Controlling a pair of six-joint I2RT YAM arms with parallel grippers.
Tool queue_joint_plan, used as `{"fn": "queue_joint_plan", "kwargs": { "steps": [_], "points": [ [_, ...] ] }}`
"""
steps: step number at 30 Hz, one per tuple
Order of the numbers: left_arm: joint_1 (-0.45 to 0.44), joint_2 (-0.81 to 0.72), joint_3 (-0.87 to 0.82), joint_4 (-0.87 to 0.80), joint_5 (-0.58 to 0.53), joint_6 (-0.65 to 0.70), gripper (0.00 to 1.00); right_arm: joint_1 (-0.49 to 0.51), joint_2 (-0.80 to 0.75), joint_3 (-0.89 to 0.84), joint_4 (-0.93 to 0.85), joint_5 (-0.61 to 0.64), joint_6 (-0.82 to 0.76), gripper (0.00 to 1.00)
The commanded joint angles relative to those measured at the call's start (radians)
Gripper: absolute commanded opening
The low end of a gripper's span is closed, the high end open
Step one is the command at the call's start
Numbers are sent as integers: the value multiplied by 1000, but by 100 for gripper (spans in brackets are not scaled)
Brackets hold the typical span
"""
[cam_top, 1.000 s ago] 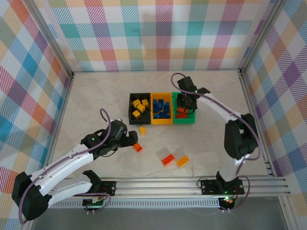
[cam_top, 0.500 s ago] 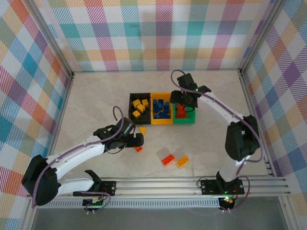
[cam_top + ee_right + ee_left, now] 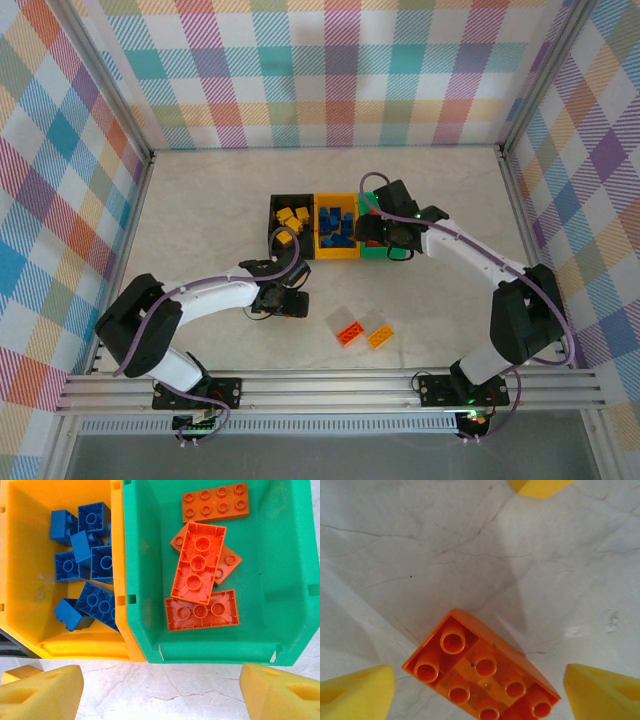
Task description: Sort the legos into containers by color
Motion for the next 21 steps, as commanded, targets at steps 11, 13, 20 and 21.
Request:
{"fn": "queue_joint_plan", "kwargs": {
  "steps": [11,13,20,21],
  "points": [
    [-9,48,-13,24,-35,24,54,-5,-58,-51,33,-13,17,82],
    [-9,50,-12,27,-39,30,48,-4,-63,-60,34,-18,20,82],
    [-10,49,-10,9,-139,35,71,-5,-75,-72,35,-28,17,82],
    [-9,46,-10,14,-154,39,71,-4,-75,-74,34,-27,16,82]
  ]
}}
